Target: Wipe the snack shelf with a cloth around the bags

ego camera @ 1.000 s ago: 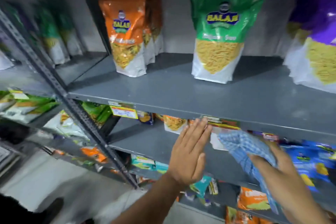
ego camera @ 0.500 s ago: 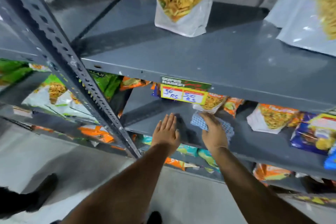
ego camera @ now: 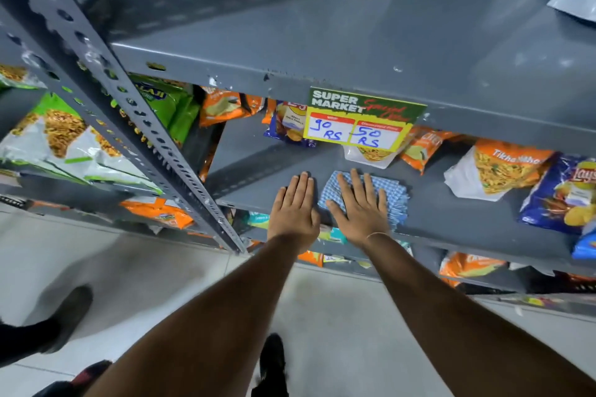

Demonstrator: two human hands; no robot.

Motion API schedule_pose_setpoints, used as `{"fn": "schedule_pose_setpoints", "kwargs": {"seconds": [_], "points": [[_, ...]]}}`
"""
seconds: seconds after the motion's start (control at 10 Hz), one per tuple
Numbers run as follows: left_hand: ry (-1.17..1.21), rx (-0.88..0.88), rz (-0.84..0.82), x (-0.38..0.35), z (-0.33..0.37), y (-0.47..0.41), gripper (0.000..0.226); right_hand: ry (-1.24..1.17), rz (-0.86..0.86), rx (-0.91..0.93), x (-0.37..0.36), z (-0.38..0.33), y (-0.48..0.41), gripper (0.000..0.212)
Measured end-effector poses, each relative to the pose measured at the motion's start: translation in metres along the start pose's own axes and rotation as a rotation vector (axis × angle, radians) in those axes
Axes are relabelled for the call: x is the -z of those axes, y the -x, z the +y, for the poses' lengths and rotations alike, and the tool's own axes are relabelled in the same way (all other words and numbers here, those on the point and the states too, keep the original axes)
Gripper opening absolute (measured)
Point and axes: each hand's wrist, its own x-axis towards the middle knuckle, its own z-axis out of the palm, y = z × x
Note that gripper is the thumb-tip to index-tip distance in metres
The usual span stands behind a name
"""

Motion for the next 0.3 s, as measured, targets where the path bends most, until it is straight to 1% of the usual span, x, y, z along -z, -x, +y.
{"fn": "schedule_pose_setpoints", "kwargs": {"seconds": [0.1, 0.2, 0.3], "points": [[-0.047, 0.006, -0.037, 0.005, -0.001, -0.001, 0.072, -0.013, -0.001, 0.018, 0.003, 0.0, 0.003, 0.07], [-0.058, 0.041, -0.029, 0.019, 0.008, 0.005, 0.069, -0.071, 0.069, 0.051, 0.021, 0.001, 0.006, 0.07], [0.0, 0.021, 0.044, 0.022, 0.018, 0.017, 0.07, -0.208, 0.185, 0.084, 0.035, 0.007, 0.017, 0.065]]}}
